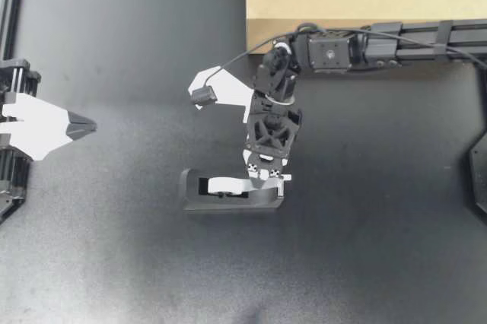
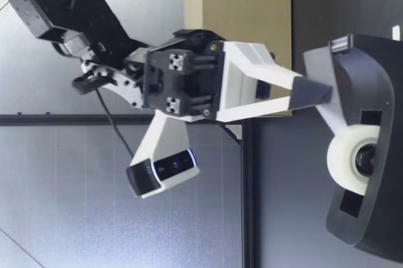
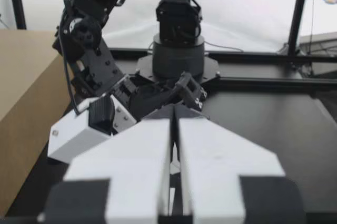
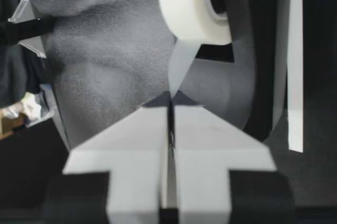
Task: Cut a small piece of tape from the tape dispenser then place it on the cardboard box's edge.
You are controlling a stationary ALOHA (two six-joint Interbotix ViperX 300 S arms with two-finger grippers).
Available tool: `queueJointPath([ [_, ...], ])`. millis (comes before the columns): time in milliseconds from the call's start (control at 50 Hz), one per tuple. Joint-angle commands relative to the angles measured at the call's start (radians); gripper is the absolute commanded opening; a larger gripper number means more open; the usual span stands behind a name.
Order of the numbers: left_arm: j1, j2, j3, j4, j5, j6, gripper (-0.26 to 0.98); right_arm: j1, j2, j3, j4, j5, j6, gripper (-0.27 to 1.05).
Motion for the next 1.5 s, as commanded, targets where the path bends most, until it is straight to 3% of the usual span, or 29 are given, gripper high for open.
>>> queueJointPath([
  [0,0.002,0.006,-0.014,0.000,-0.008,-0.002,-0.12,0.003,-0.060,0.006,0.005,0.008,0.002,-0.10],
  [540,0.002,0.005,-0.020,0.000,-0.005,-0.002,-0.12,-0.014,-0.173,0.183,0.003,-0.048,-0.002,-0.10],
  [1480,0.002,0.014,-0.021,0.000,-0.008,-0.003,-0.12,-0.009,-0.135,0.305,-0.002,-0.183,-0.011,-0.10],
])
